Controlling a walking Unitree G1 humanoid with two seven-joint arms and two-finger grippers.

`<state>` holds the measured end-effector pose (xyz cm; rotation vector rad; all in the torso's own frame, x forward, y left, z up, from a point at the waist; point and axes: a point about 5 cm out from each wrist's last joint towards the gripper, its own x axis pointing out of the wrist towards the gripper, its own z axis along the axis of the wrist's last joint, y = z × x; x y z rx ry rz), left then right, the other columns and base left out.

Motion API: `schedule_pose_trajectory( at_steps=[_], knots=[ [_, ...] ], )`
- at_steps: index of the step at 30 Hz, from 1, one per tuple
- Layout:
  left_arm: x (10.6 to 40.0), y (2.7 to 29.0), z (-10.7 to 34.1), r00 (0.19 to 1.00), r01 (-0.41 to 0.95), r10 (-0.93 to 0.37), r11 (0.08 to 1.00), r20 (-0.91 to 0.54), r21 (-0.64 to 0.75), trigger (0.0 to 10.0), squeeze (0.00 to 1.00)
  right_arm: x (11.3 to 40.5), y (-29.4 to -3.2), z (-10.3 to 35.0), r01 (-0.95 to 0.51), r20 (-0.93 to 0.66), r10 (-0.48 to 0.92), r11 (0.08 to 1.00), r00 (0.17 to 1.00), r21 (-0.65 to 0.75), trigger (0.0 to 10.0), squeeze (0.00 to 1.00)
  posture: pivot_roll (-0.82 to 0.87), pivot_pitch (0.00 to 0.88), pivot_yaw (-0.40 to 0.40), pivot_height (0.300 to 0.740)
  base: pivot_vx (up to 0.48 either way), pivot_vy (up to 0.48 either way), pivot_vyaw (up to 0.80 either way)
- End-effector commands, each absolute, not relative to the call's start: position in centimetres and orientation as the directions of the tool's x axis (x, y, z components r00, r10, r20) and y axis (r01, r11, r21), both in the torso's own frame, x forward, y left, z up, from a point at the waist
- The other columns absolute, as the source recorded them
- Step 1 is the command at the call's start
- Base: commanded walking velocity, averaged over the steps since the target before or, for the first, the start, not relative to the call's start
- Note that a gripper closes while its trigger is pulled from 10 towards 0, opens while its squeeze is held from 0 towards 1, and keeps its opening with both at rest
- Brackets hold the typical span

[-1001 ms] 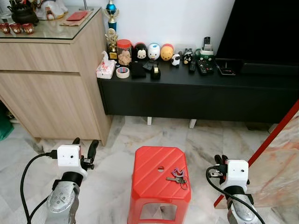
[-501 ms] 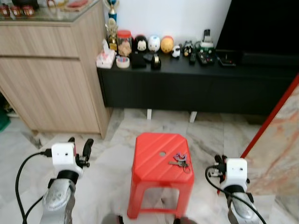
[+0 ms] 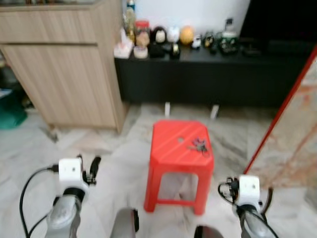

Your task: Hang keys on a hook

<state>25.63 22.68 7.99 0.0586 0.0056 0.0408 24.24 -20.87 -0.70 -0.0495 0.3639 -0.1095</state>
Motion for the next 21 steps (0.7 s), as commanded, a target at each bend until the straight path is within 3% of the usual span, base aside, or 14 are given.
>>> schedule_pose_trajectory(
  at_steps=[1, 7, 11, 21],
  knots=[
    [26.1, 22.2, 8.6, 1.000, -0.018, 0.017, 0.998, 0.017, 0.063, 10.0, 0.00, 24.3, -21.4, -0.8, 0.118, -0.354, -0.133, 0.991, 0.926, -0.063, 10.0, 0.00, 0.09, 0.000, -0.053, 0.601, 0.000, 0.000, 0.00],
    [26.3, 22.1, 8.5, 1.000, -0.017, 0.017, 0.998, 0.010, 0.061, 10.0, 0.00, 23.8, -21.4, -1.7, 0.105, -0.406, -0.131, 0.991, 0.904, -0.086, 10.0, 0.00, 0.10, 0.000, -0.051, 0.601, 0.240, 0.000, 0.00],
    [26.4, 22.2, 8.5, 1.000, -0.021, 0.021, 0.998, 0.007, 0.063, 10.0, 0.00, 23.6, -21.2, -1.9, 0.094, -0.408, -0.122, 0.992, 0.905, -0.089, 10.0, 0.00, 0.10, 0.000, -0.053, 0.601, 0.345, 0.000, 0.66],
    [26.7, 21.7, 8.7, 1.000, -0.013, 0.012, 0.998, 0.013, 0.064, 10.0, 0.00, 24.1, -21.1, -1.8, 0.084, -0.401, -0.108, 0.994, 0.910, -0.077, 10.0, 0.00, 0.10, 0.000, -0.055, 0.601, 0.356, 0.000, 0.00]
  ],
)
